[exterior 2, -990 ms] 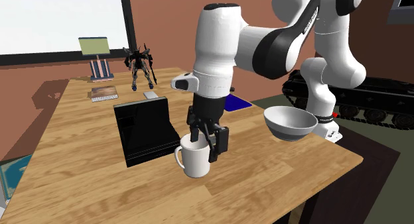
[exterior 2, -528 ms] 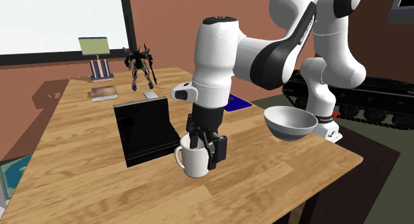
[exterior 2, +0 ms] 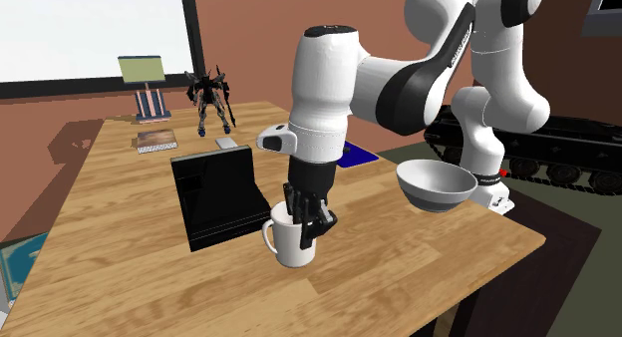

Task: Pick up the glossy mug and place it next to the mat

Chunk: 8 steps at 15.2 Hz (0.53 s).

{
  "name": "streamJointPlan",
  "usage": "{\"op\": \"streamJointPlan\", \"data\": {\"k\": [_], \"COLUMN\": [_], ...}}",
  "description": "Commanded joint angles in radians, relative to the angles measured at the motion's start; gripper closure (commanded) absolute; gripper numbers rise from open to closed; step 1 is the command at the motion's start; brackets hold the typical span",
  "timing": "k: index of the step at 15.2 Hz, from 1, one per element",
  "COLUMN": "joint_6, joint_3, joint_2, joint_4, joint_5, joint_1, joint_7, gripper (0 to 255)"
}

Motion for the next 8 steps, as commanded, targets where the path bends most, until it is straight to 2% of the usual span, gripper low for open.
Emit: {"op": "streamJointPlan", "data": {"k": [1,8], "joint_6": [0.000,-0.011], "joint_3": [0.000,0.001], "joint_2": [0.000,-0.006], "joint_4": [0.000,0.005], "joint_5": [0.000,0.002], "joint_1": [0.000,0.000], "joint_7": [0.000,-0.002], "gripper": [255,255]}}
